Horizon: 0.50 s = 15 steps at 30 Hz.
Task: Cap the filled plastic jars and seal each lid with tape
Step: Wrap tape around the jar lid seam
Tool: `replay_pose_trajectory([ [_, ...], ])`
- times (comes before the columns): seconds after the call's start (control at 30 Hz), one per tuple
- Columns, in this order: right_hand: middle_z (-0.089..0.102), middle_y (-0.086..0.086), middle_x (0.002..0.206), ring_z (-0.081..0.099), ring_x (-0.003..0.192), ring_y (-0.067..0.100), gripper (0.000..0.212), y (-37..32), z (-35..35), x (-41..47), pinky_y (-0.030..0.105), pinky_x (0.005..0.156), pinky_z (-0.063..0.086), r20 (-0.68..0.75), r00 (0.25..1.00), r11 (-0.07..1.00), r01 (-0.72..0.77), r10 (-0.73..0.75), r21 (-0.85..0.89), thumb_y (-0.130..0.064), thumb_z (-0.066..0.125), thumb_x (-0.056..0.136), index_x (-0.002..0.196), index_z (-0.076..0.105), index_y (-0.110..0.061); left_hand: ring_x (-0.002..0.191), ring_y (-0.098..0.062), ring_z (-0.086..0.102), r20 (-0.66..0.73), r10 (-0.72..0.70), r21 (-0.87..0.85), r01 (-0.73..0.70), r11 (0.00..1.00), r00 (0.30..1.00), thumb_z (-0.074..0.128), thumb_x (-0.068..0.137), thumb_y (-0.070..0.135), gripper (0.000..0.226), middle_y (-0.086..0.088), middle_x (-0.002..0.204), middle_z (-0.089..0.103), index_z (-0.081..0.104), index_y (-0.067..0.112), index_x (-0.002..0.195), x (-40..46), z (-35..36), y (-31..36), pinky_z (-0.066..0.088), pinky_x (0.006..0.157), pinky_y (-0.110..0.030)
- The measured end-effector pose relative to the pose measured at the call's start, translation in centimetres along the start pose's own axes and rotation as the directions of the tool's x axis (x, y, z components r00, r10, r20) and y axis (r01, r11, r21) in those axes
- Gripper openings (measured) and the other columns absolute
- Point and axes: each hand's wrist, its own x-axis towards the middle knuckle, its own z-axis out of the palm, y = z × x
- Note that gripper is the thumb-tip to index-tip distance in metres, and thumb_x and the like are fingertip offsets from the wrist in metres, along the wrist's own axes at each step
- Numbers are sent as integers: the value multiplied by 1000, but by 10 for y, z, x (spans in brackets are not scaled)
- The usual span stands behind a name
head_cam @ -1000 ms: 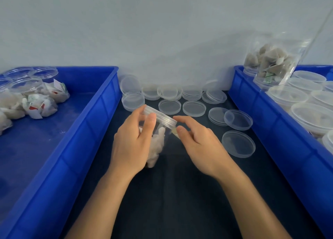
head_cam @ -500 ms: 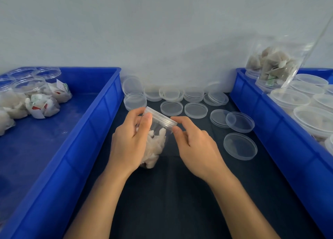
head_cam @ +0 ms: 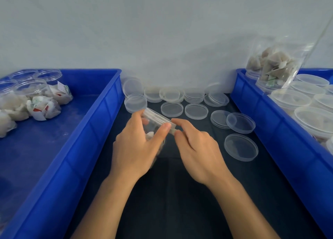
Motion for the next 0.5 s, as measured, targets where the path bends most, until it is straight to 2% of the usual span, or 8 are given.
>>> replay_pose_trajectory([
  [0.1, 56, -13, 67, 58, 71, 16, 42, 0, -2, 0, 44, 75, 49, 2, 999, 998, 48, -48, -33, -39, 33, 106, 147, 44, -41, 106, -2, 62, -25, -59, -66, 58, 996, 998, 46, 76, 96, 68, 24, 117, 63, 48, 46, 122, 1, -2, -3, 56, 91, -43],
  [0.2, 56, -14, 68, 60, 73, 17, 41, 2, -4, 0, 45, 77, 51, -11, 998, 998, 55, -55, -32, -40, 36, 108, 148, 43, -39, 105, 3, 62, 0, -110, -163, 108, 981, 994, 50, 75, 93, 64, 24, 112, 67, 55, 45, 117, 1, -2, -5, 55, 93, -39],
  [0.4, 53, -16, 64, 58, 74, 16, 39, 10, -5, 3, 44, 77, 50, -20, 999, 999, 47, -47, -15, -44, 39, 109, 146, 47, -40, 101, 5, 67, 78, -140, -344, 159, 926, 987, 55, 76, 87, 61, 23, 106, 72, 67, 40, 112, 0, -3, -2, 52, 88, -32],
  [0.5, 58, -21, 69, 57, 72, 14, 38, 12, -6, 3, 40, 73, 45, -9, 999, 999, 39, -39, 4, -47, 39, 107, 144, 48, -44, 97, 4, 69, 120, -135, -394, 172, 903, 984, 56, 76, 84, 61, 21, 103, 74, 69, 36, 111, 0, -5, 1, 50, 83, -30],
])
